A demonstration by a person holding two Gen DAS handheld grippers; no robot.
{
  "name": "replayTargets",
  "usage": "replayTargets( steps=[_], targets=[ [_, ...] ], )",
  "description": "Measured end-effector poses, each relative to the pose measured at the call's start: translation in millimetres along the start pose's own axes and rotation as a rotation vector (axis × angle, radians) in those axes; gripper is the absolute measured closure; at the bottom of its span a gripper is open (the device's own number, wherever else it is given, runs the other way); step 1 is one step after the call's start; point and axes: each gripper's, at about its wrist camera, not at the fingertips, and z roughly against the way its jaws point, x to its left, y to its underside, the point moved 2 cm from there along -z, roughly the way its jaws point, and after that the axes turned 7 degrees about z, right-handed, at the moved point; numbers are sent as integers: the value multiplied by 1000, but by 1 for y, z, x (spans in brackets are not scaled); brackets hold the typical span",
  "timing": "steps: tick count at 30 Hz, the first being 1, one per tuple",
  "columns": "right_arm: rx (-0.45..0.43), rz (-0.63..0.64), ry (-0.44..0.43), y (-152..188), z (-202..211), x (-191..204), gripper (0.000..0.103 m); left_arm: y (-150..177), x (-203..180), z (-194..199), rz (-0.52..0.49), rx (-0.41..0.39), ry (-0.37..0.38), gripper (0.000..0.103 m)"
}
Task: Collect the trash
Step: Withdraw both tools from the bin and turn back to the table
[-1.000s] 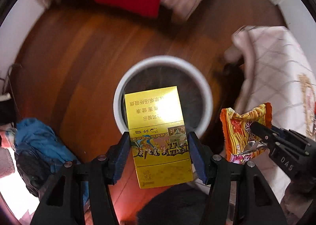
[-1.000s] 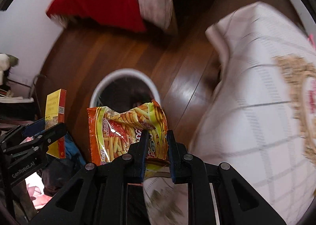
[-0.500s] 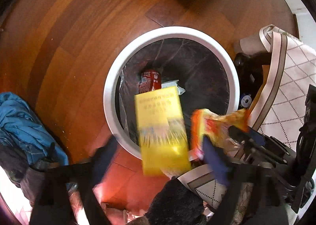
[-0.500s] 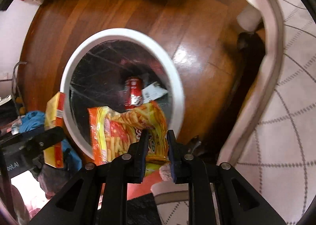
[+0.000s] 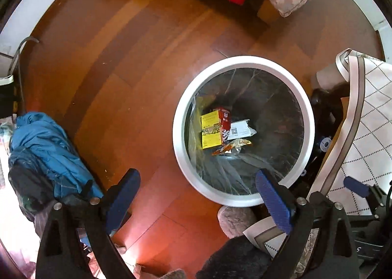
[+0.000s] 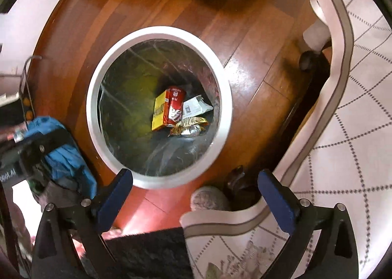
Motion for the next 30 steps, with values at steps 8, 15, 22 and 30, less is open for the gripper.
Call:
replayTargets(
  steps=[8,15,22,30],
  targets=[
    [-31,39,57,18,24,1,0,29,-3,31,-2,-74,-13,7],
    [-93,41,44,37,59,5,0,51,-3,75,-6,-168,-6,7],
    [-192,45,17,62,111,10,0,78,-4,116,-21,-254,-1,7],
    [-358,48,-18,101,174,15,0,123,-10,178,-25,-416,-24,7]
  ],
)
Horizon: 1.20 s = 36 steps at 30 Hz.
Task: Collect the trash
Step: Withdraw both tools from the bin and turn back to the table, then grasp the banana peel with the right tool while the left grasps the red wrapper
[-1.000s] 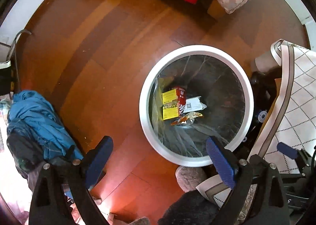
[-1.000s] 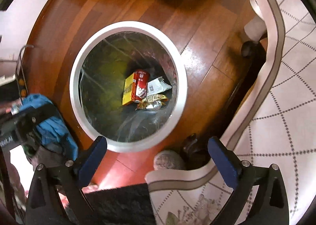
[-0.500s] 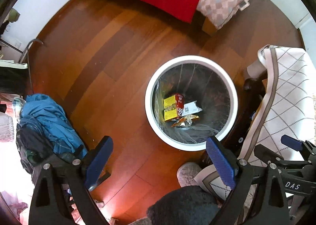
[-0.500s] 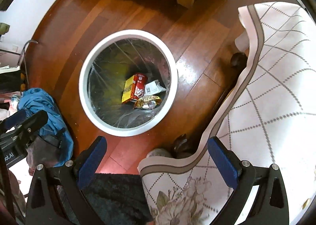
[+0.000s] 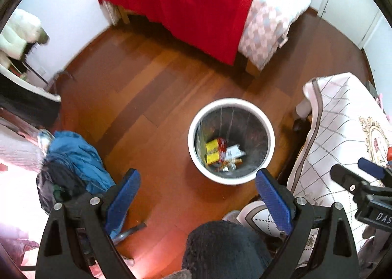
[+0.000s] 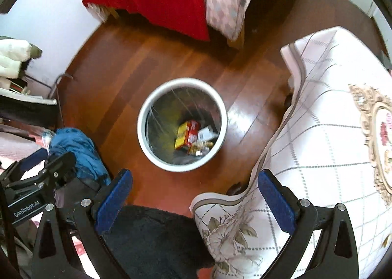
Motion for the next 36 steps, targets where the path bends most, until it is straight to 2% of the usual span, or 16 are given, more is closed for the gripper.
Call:
replayTargets(
  steps=[5,8,12,15,17,19,22,26,30,32,36],
  targets=[
    [-164,-2,29,16,60,-6,0,13,-13,42,-14,-105,-4,7],
    [-227,-36,-4,32,89,-16,0,22,-26,59,-17,-149,18,7],
    [-279,-119,-54,66,120,-38,0,38,-59,68,-56,-173,67,7],
    [-281,-199,-75,98,138,-66,0,53,-91,65,-97,-160,107,7],
    [-274,-261,-62,127,150,-95,0,66,-124,55,-152,-126,145,7],
    [-262,-321,-31,157,155,-125,0,81,-161,41,-221,-78,166,0],
    [-230,-439,55,205,167,-186,0,111,-221,22,-328,-17,185,0],
    [-185,-622,195,270,176,-285,0,146,-293,-1,-453,23,177,0],
    [-134,-746,292,310,170,-372,1,164,-347,-22,-521,63,158,0],
    [-118,-799,310,324,162,-412,13,168,-364,-28,-534,68,155,0],
    [-128,-872,314,340,153,-465,24,171,-381,-37,-558,79,135,0]
  ],
)
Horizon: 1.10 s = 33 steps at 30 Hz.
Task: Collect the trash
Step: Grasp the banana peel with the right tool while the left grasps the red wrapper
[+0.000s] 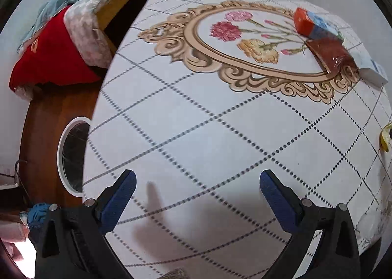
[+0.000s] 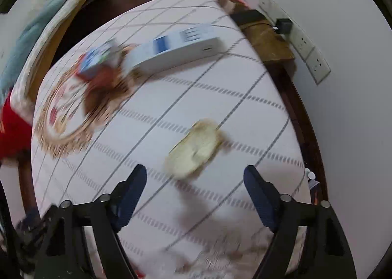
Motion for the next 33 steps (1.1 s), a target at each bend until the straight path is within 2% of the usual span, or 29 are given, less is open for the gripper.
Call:
replayTargets(
  steps=[3,6,7,8,11,16,20,22,25,28,29,30,32,33],
  targets=[
    [-3,-41,-25,-13,-16,-12,38,-2,-5,-8,-8,14,-16,0],
    [-27,-39,-19,-21,-25,-14,59,-3,-4,-9,-6,14,-18,0],
    [-43,-21,-31,-22,-26,-11,82,-1,-3,-9,-10,12,-25,0],
    [-47,-4,-19,-22,-27,-8,94,0,-2,-7,-17,7,-28,0],
    [-74,41,-5,-14,-18,0,94,8,-3,8,-42,-14,-14,0],
    [-83,64,-33,23,10,-8,94,45,-16,55,-120,-37,119,0],
    [-44,60,-43,68,22,-18,94,84,-50,79,-187,39,290,0],
    [-32,40,-51,84,23,-23,94,103,-73,80,-239,71,333,1],
    [-20,13,-60,102,21,-29,94,114,-98,67,-302,80,340,1],
    [-18,-4,-62,111,18,-35,94,118,-117,55,-325,73,299,29],
    [-22,-8,-63,112,19,-36,94,118,-121,52,-325,70,283,44],
    [-23,-8,-64,113,20,-38,94,118,-123,50,-325,63,272,55],
    [-27,-9,-67,115,22,-38,94,116,-125,51,-318,34,257,65],
    [-29,-8,-70,114,24,-38,94,115,-125,54,-317,16,250,66]
  ],
)
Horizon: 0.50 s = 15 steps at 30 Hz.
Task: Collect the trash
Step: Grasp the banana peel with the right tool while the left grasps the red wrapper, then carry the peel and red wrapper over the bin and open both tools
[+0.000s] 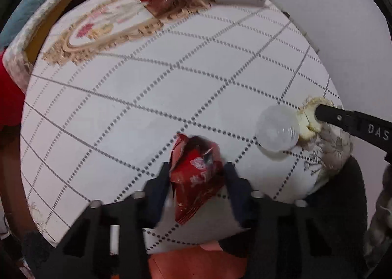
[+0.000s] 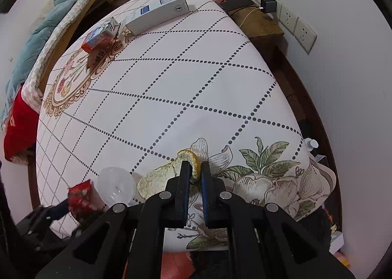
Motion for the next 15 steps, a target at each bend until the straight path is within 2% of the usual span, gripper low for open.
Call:
replayTargets(
  steps=[3,6,15],
  targets=[
    [-16,12,-5,-2,7,4,94,-4,0,12,-5,-46,-27,71],
    [-35,26,-9,-3,17,7,94,-9,2,30,-3,-100,-57,71],
    [-113,88,-38,-26,58,33,94,-35,54,97,70,-266,-132,71]
  ],
)
